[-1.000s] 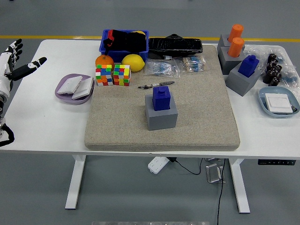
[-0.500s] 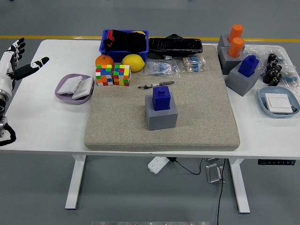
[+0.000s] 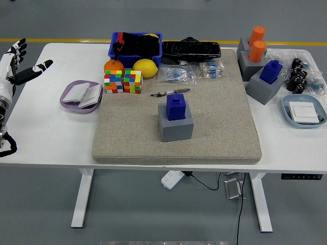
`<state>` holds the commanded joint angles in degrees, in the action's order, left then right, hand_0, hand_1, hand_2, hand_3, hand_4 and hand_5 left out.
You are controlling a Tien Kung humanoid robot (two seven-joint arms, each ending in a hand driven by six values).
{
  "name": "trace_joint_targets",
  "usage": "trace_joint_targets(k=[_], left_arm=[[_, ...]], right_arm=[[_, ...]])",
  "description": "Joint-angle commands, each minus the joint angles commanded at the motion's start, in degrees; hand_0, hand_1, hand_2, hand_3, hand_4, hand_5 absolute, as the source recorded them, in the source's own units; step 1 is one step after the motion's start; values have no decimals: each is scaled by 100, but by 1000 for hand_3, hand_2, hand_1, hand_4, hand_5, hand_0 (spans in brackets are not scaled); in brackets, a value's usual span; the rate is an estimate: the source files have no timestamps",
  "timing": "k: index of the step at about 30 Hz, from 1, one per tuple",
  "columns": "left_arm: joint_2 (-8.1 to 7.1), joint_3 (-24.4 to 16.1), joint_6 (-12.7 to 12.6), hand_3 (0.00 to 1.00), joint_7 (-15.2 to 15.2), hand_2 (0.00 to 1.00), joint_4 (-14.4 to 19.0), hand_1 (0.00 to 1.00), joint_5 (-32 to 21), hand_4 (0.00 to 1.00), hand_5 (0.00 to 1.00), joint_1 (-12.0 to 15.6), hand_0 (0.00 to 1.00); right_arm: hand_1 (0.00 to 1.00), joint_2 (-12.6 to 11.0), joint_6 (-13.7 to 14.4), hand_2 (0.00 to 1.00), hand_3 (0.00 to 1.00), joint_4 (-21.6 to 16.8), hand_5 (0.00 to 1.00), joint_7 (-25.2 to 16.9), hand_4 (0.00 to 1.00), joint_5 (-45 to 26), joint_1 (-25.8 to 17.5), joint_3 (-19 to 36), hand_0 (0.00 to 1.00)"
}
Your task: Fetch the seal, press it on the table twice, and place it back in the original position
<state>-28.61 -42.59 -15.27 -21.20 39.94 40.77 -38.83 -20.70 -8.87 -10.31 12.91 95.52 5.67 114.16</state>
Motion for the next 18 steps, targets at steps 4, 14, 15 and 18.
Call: trace_joint_targets(k=[4, 14, 15, 18], left_arm=[[-11, -5, -2, 998, 2, 991, 11, 984, 8, 966, 308, -22, 965], [-41, 27, -6, 998, 7, 991, 31, 984, 21, 963, 304, -36, 964], [-45, 34, -5, 998, 10, 991, 31, 984, 21, 961, 302, -36, 962], [-57, 42, 0, 998, 16, 991, 35, 984, 32, 961, 302, -36, 962]], right_arm=[[726, -24, -1, 732, 682, 0, 511, -8, 823, -10, 16, -23, 790], [726, -52, -2, 732, 682, 0, 512, 5, 822, 36, -8, 26, 790], [726, -51, -1, 731, 681, 0, 511, 5, 821, 39, -10, 21, 790], [726, -50, -4, 731, 681, 0, 511, 6, 821, 28, -10, -12, 790]])
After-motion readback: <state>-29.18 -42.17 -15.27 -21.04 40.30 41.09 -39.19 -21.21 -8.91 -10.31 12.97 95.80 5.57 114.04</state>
